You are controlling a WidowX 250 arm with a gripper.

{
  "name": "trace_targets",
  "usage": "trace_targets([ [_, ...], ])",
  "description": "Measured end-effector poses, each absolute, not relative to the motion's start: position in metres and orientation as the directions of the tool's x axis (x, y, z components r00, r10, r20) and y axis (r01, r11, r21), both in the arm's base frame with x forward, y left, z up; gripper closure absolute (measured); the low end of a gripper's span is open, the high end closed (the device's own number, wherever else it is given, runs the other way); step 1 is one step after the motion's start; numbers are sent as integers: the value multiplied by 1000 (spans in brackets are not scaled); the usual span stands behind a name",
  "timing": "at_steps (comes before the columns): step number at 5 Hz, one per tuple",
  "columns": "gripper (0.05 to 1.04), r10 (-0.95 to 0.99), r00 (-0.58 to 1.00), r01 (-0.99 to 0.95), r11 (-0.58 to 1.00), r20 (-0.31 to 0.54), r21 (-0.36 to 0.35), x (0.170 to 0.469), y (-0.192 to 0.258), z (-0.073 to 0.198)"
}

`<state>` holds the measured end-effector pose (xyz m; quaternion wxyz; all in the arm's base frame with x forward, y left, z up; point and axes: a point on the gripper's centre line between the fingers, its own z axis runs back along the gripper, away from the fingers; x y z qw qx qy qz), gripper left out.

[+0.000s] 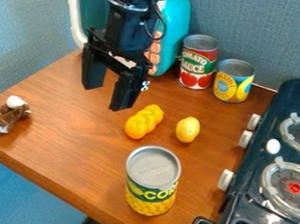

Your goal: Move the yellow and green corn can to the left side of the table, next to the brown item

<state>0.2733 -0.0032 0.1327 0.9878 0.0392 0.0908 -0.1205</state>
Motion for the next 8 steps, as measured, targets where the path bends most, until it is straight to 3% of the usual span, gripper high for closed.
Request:
trace_targets([
  [1, 73, -229, 950, 244, 969, -212, 45, 272, -4, 125],
  [2, 73, -288, 945, 290, 957, -156, -11, 272, -31, 112],
  [3, 73, -321, 945, 319, 947, -69, -28, 271, -63, 117],
  [4, 73, -265, 964, 264, 964, -34, -25, 265, -83, 108],
  [6, 73, -304, 947, 308, 951, -100, 24, 253, -115, 89],
  [8, 73, -249, 951, 269, 958, -182, 95, 252, -116, 72],
])
